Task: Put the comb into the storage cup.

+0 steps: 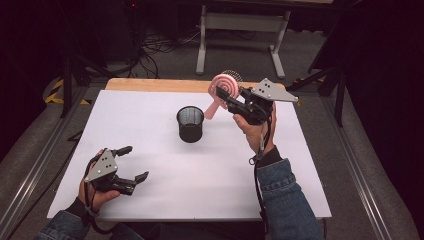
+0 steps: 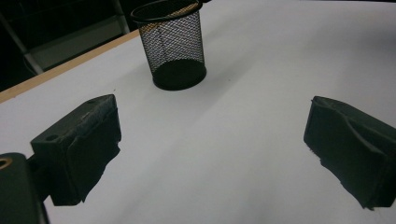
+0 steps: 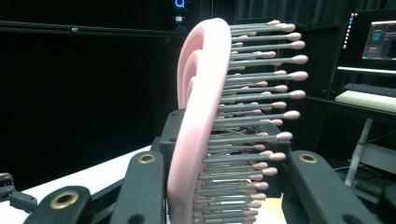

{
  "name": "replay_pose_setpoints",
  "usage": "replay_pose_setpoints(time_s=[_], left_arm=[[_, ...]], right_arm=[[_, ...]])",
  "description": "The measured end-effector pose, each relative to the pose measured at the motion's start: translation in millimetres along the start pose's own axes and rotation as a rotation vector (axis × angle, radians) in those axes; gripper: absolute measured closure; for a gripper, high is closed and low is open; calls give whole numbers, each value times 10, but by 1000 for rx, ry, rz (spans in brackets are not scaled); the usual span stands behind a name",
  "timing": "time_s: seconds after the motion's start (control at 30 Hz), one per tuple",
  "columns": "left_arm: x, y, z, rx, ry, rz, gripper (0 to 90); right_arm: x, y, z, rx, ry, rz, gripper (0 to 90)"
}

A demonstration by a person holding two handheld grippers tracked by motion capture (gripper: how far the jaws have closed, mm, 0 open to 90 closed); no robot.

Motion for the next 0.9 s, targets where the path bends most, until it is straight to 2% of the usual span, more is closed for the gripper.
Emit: replay_pose_setpoints(time_s=[0.73,0.9], left_arm=[[7,8,-13,-8,-1,13,51],[6,17,-8,0,5,18,51]], right_arm=[[127,358,49,19,10,-27,630],[134,435,80,30,5,-20,630]])
Point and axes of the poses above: each handheld gripper's, and its own axes: y roughly forward along the jaws, z roughly out of its underside, x roughly to its left, the point moved 4 cm from there along y, roughly forward along the jaws, and after that the axes turned 10 degrees about x, right-handed, at the moved point
